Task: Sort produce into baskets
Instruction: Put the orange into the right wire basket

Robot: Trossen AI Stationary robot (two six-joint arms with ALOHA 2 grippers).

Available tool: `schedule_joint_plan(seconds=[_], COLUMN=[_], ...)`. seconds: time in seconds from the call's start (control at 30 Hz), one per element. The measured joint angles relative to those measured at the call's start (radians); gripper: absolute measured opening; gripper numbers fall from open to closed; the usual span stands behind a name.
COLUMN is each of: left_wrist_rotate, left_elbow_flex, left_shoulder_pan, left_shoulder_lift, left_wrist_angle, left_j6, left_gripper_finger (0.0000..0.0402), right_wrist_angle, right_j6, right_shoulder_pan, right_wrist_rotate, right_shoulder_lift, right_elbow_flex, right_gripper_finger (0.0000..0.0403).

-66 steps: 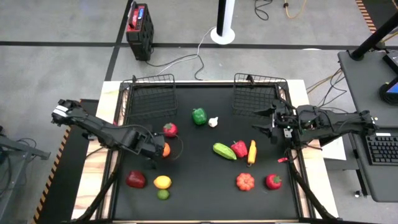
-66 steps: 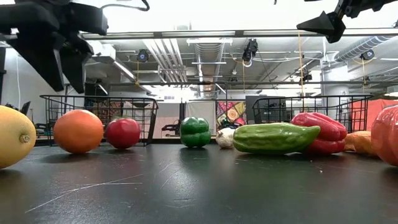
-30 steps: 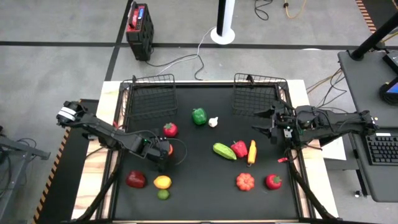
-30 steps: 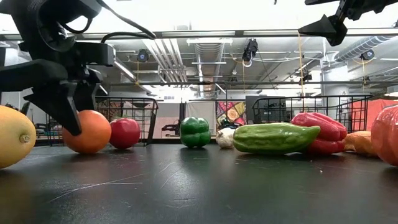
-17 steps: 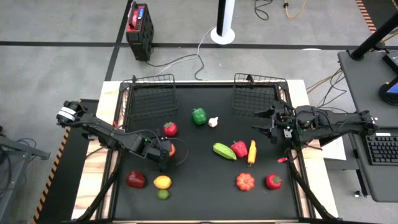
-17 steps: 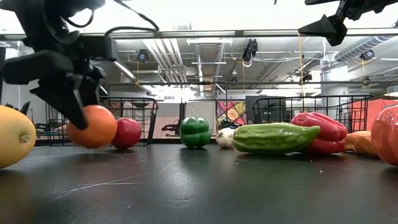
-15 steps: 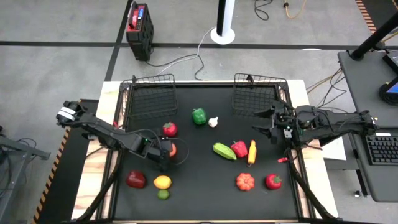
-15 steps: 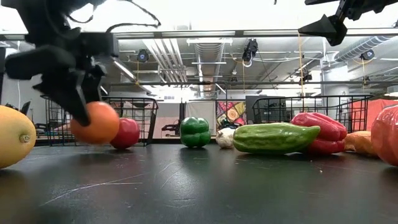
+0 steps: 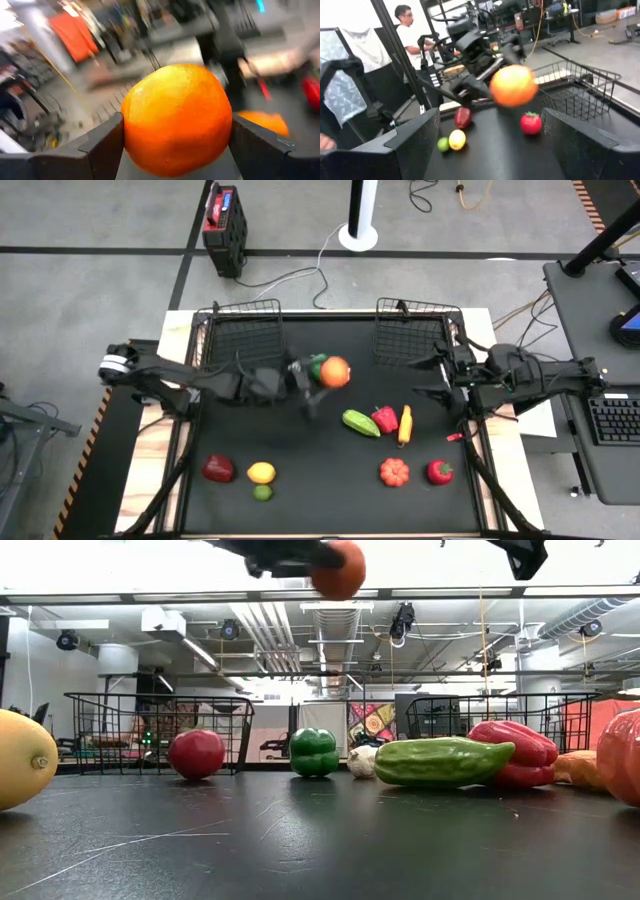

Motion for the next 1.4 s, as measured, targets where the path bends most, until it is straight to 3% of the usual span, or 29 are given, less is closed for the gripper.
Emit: schedule_joint_plan(seconds=[0.13, 0.23, 0.7, 0.87, 1.17, 1.4], left_wrist_rotate=[0.047, 0.054, 0.083, 0.171, 0.235, 0.235], left_elbow_flex=[0.037, 0.116, 0.409, 0.508, 0.814, 0.894], left_shoulder_pan=[0.079, 0.118, 0.221, 0.264, 0.323, 0.328], left_shoulder_lift=[0.120, 0.213, 0.461, 0.534, 0.721, 0.772], left_wrist_angle=[0.243, 0.262, 0.096, 0.040, -0.212, -0.252], left_j6=[0.004, 0.006, -0.004, -0.048, -0.045, -0.039], left_gripper_finger=[0.0288, 0.0288, 0.0288, 0.0288, 0.0288, 0.0304], right_wrist_angle=[-0.003, -0.005, -0.018, -0.019, -0.030, -0.038], right_j6=[-0.017, -0.026, -0.033, -0.040, -0.032, -0.030], right_shoulder_pan=[0.000, 0.000, 0.000, 0.000, 0.000, 0.001], right_wrist_rotate=[0.001, 0.002, 0.002, 0.002, 0.001, 0.000], right_shoulder_lift=[0.000, -0.001, 0.000, -0.001, -0.002, -0.001], right_elbow_flex=[0.014, 0.021, 0.027, 0.027, 0.027, 0.027], right_gripper_finger=[0.0341, 0.0341, 0.0341, 0.0341, 0.0341, 0.0341])
